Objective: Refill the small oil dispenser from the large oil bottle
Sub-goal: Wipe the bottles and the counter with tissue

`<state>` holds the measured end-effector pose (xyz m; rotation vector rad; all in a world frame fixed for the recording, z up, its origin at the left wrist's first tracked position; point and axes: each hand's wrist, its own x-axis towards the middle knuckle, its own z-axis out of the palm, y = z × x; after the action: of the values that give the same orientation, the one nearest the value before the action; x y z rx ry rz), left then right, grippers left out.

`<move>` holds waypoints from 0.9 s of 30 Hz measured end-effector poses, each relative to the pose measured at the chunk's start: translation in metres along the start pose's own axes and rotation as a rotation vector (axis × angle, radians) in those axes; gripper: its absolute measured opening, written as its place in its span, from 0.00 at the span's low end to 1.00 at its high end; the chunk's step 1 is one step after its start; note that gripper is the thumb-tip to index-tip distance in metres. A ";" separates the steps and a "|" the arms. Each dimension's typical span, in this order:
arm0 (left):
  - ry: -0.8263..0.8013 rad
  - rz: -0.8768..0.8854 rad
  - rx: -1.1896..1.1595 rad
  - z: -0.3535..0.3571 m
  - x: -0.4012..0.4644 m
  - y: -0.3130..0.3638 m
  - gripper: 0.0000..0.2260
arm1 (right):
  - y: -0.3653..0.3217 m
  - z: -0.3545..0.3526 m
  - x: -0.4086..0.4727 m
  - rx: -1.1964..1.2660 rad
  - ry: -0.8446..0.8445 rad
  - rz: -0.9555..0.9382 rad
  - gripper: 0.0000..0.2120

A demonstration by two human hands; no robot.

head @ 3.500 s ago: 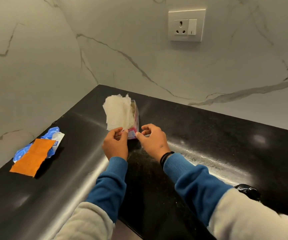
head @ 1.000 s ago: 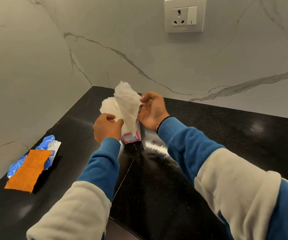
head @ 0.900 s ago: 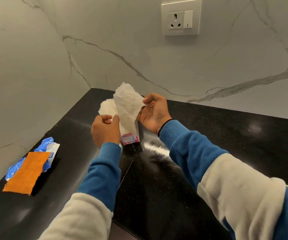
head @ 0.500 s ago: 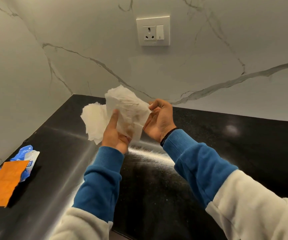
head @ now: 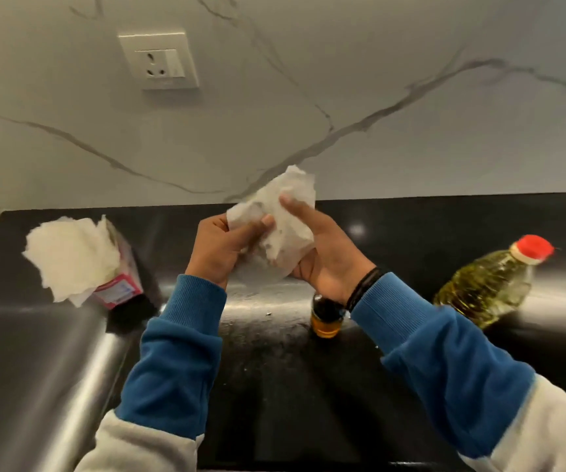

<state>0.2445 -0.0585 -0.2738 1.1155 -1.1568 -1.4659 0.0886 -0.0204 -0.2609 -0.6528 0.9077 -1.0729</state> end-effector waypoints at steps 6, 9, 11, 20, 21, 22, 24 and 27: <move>-0.142 0.113 0.147 0.059 -0.010 -0.010 0.18 | -0.010 -0.036 -0.051 -0.084 0.245 -0.130 0.12; -0.195 0.085 0.138 0.081 -0.017 -0.011 0.13 | -0.013 -0.050 -0.072 -0.076 0.298 -0.187 0.10; -0.223 0.070 0.121 0.097 -0.021 -0.014 0.12 | -0.015 -0.062 -0.086 -0.035 0.333 -0.222 0.08; -0.264 0.115 0.133 0.144 -0.040 -0.019 0.15 | -0.022 -0.098 -0.131 0.062 0.322 -0.208 0.14; -0.289 0.135 0.149 0.149 -0.044 -0.019 0.16 | -0.023 -0.101 -0.136 0.051 0.306 -0.197 0.16; -0.320 0.154 0.160 0.154 -0.047 -0.020 0.16 | -0.025 -0.103 -0.141 0.027 0.307 -0.193 0.16; -0.343 0.166 0.160 0.165 -0.051 -0.021 0.17 | -0.029 -0.107 -0.150 -0.021 0.347 -0.205 0.13; -0.260 0.198 0.123 0.181 -0.048 -0.027 0.21 | -0.038 -0.113 -0.163 -0.016 0.409 -0.352 0.09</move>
<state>0.0711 0.0172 -0.2696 0.8800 -1.5115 -1.4281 -0.0589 0.1153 -0.2364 -0.6310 1.1793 -1.5524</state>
